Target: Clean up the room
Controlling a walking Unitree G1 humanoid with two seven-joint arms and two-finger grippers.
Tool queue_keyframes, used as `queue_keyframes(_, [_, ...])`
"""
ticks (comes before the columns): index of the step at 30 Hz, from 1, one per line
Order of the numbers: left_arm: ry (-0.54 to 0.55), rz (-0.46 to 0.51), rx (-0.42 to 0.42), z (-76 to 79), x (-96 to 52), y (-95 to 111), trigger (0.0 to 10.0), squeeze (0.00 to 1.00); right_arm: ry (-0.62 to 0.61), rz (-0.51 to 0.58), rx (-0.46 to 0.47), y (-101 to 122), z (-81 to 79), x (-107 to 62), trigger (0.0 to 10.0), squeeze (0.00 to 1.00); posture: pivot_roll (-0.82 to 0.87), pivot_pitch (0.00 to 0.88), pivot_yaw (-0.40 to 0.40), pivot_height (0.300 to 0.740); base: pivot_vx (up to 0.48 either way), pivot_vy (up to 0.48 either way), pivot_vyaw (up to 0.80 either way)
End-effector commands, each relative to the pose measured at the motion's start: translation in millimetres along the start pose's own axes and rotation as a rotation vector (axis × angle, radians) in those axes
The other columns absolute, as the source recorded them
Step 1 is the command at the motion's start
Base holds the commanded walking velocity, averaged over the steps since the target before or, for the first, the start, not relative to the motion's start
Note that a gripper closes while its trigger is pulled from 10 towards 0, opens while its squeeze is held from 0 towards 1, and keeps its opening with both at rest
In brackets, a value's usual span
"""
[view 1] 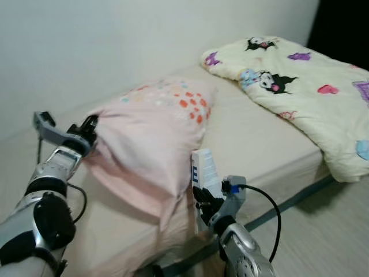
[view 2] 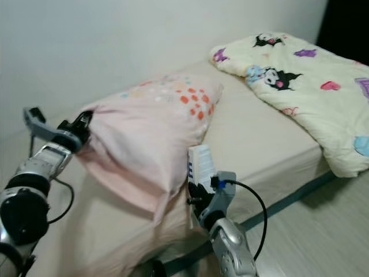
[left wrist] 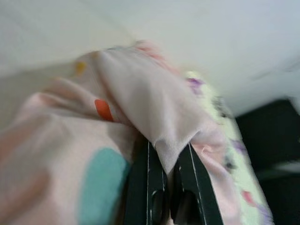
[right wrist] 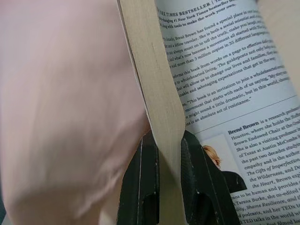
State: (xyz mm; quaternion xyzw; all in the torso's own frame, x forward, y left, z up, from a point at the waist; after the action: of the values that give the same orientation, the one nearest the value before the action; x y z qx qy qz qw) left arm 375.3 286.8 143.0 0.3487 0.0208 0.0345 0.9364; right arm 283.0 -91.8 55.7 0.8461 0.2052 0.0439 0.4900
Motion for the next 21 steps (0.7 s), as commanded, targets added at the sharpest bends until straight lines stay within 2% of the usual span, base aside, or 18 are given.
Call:
queue_keyframes(1, [0.184,0.103,0.082,-38.6,-20.1,28.6,0.0,0.0,0.038,0.0,0.001,1.5,-5.5,6.0,10.0,0.0,-0.22,0.0,0.18,0.58,0.0,0.0,0.0])
queue_keyframes(3, [0.209,0.108,0.09,-43.4,-22.9,29.7,0.0,0.0,0.039,-0.001,0.002,1.5,-5.2,6.3,10.0,0.0,-0.22,0.0,0.18,0.58,0.0,0.0,0.0])
queue_keyframes(4, [0.266,0.13,0.111,-52.8,-29.0,35.3,0.0,0.0,0.04,-0.004,0.0,1.5,-4.5,6.5,10.0,0.0,-0.21,0.0,0.166,0.58,0.0,0.0,0.0])
queue_keyframes(5, [0.266,0.13,0.111,-52.8,-29.0,35.3,0.0,0.0,0.04,-0.004,0.0,1.5,-4.5,6.5,10.0,0.0,-0.21,0.0,0.166,0.58,0.0,0.0,0.0])
queue_keyframes(6, [0.349,0.165,0.152,-64.8,-37.7,45.9,0.0,0.0,0.045,-0.009,-0.003,1.3,-3.6,7.4,10.0,0.0,-0.21,0.0,0.153,0.58,0.0,0.0,0.0])
queue_keyframes(8, [0.349,0.165,0.152,-64.8,-37.7,45.9,0.0,0.0,0.045,-0.009,-0.003,1.3,-3.6,7.4,10.0,0.0,-0.21,0.0,0.153,0.58,0.0,0.0,0.0])
queue_keyframes(9, [0.432,0.214,0.184,-76.1,-47.9,60.2,0.0,0.0,0.052,-0.015,-0.007,1.3,-3.7,8.6,10.0,0.0,-0.2,0.0,0.145,0.58,0.0,0.0,0.0])
queue_keyframes(10, [0.432,0.214,0.184,-76.1,-47.9,60.2,0.0,0.0,0.052,-0.015,-0.007,1.3,-3.7,8.6,10.0,0.0,-0.2,0.0,0.145,0.58,0.0,0.0,0.0])
queue_keyframes(12, [0.569,0.303,0.246,-90.5,-64.9,85.3,0.0,0.0,0.072,-0.026,-0.018,2.4,-4.5,13.3,10.0,0.0,-0.19,0.0,0.128,0.58,0.0,0.0,0.0])
queue_keyframes(15, [0.635,0.338,0.286,-95.4,-72.3,95.1,0.0,0.0,0.081,-0.031,-0.025,3.6,-4.8,16.9,10.0,0.0,-0.19,0.0,0.122,0.58,0.0,0.0,0.0])
queue_keyframes(17, [0.65,0.321,0.303,-97.6,-73.0,90.5,0.0,0.0,0.083,-0.031,-0.027,4.3,-4.6,18.9,10.0,0.0,-0.18,0.0,0.115,0.58,0.0,0.0,0.0])
queue_keyframes(18, [0.655,0.277,0.317,-100.3,-72.4,79.7,0.0,0.0,0.084,-0.032,-0.029,4.8,-4.2,20.4,10.0,0.0,-0.18,0.0,0.114,0.58,0.0,0.0,0.0])
queue_keyframes(19, [0.635,0.205,0.332,-102.5,-69.9,59.5,0.0,0.0,0.085,-0.035,-0.032,4.7,-3.7,21.5,10.0,0.0,-0.18,0.0,0.114,0.58,0.0,0.0,0.0])
queue_keyframes(20, [0.635,0.205,0.332,-102.5,-69.9,59.5,0.0,0.0,0.085,-0.035,-0.032,4.7,-3.7,21.5,10.0,0.0,-0.18,0.0,0.114,0.58,0.0,0.0,0.0])
queue_keyframes(21, [0.606,0.123,0.356,-103.4,-67.5,36.7,0.0,0.0,0.09,-0.036,-0.031,4.6,-3.2,21.9,10.0,0.0,-0.18,0.0,0.112,0.58,0.0,0.0,0.0])
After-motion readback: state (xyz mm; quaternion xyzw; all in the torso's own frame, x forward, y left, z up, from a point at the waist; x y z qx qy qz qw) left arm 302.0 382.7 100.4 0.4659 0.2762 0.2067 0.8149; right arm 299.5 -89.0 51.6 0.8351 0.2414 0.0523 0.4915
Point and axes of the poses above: a point about 5 cm out from each wrist's last joint towards the gripper, its own x axis pointing out of the wrist towards the gripper, its own y axis along the axis of the wrist's last joint, z = x × y, the point moved 1 cm from there along x, pointing out of the wrist towards the gripper, and after that the axes turned 5 degrees about x, right-handed, at the moved point
